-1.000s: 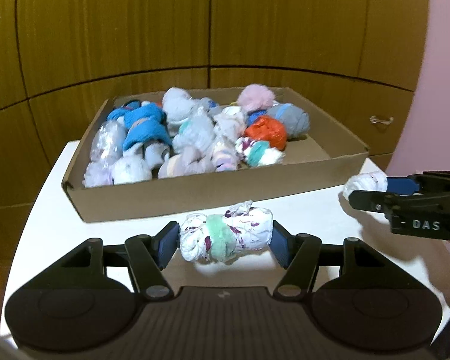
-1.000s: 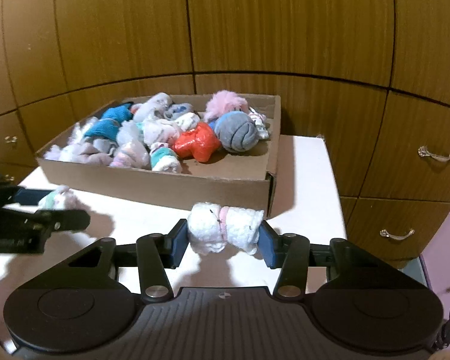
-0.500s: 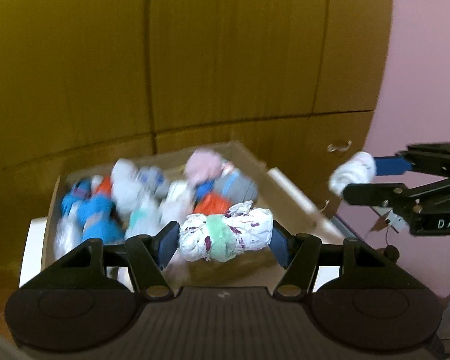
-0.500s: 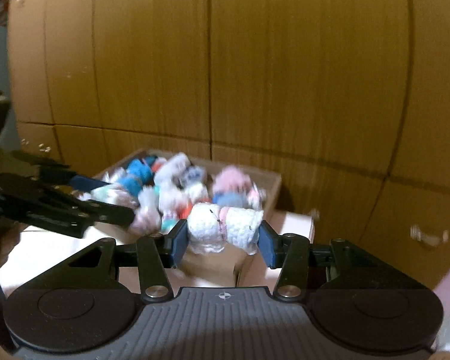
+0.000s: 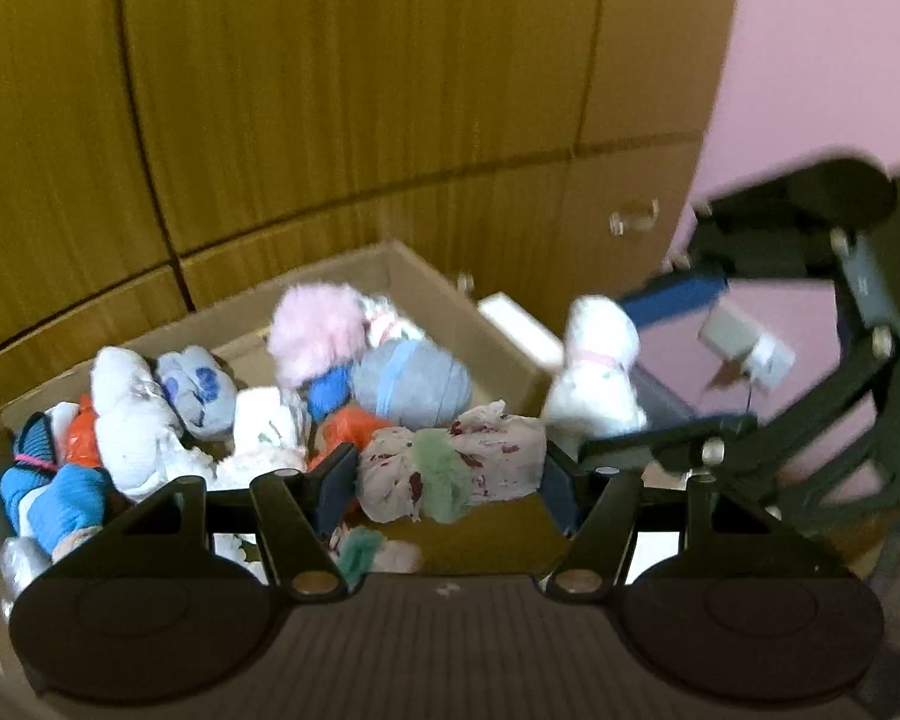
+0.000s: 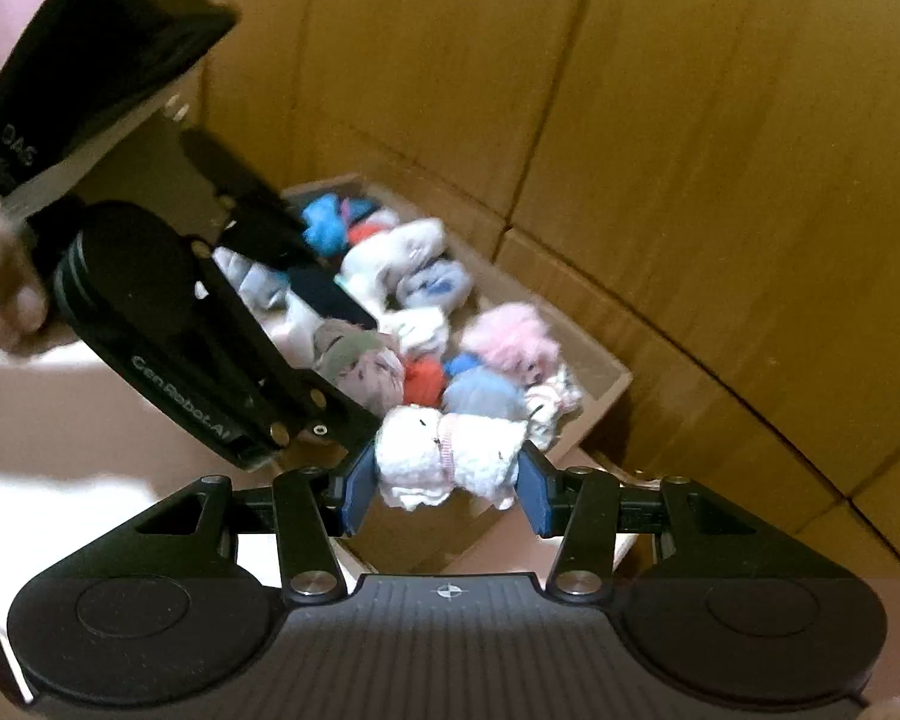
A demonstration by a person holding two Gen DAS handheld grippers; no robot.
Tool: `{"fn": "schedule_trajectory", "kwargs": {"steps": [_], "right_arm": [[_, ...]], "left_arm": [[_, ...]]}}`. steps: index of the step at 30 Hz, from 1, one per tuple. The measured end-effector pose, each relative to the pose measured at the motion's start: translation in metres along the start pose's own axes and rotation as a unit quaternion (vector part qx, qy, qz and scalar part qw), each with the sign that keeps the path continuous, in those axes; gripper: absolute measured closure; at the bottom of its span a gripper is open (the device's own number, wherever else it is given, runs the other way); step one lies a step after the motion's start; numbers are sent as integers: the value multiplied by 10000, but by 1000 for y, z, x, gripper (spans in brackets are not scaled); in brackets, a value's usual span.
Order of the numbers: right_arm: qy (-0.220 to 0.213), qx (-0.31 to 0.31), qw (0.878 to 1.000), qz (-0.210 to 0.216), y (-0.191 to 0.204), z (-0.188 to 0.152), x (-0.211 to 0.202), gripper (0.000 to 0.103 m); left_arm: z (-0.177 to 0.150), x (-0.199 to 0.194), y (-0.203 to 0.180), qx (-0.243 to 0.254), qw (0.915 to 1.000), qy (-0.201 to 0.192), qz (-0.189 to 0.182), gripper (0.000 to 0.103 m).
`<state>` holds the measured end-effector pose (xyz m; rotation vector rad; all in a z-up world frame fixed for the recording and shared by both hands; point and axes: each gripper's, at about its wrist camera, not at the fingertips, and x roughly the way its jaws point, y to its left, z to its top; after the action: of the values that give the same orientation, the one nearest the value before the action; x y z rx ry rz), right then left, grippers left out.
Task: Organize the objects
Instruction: 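Carry both socks into the tray and lower them, then open both tools to release the socks in the tray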
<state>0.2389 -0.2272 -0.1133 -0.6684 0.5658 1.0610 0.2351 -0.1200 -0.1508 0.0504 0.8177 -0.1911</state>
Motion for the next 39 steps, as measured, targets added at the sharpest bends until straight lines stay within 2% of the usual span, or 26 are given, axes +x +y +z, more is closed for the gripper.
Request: {"fn": "schedule_trajectory", "kwargs": {"steps": [6, 11, 15, 17, 24, 30, 33, 39], "right_arm": [[472, -618, 9964, 343, 2, 4, 27, 47], [810, -881, 9910, 607, 2, 5, 48, 47], [911, -913, 9891, 707, 0, 3, 56, 45], [916, -941, 9886, 738, 2, 2, 57, 42], [924, -999, 9884, 677, 6, 3, 58, 36], [910, -1006, 9889, 608, 9, 3, 57, 33], [880, -978, 9897, 561, 10, 4, 52, 30], [699, -824, 9934, 378, 13, 3, 28, 15]], "left_arm": [[-8, 22, 2, 460, 9984, 312, -47, 43], [-5, 36, 2, 628, 9968, 494, -52, 43], [-8, 43, 1, 570, 9965, 615, -24, 42], [-11, 46, 2, 506, 9966, 650, 19, 42], [-16, 44, 3, 305, 9977, 594, 129, 38], [-21, 39, -1, 312, 9977, 497, 340, 31], [-22, 32, -1, 258, 9978, 439, 431, 21], [-27, -2, -13, 130, 9979, 140, 621, 4]]}}
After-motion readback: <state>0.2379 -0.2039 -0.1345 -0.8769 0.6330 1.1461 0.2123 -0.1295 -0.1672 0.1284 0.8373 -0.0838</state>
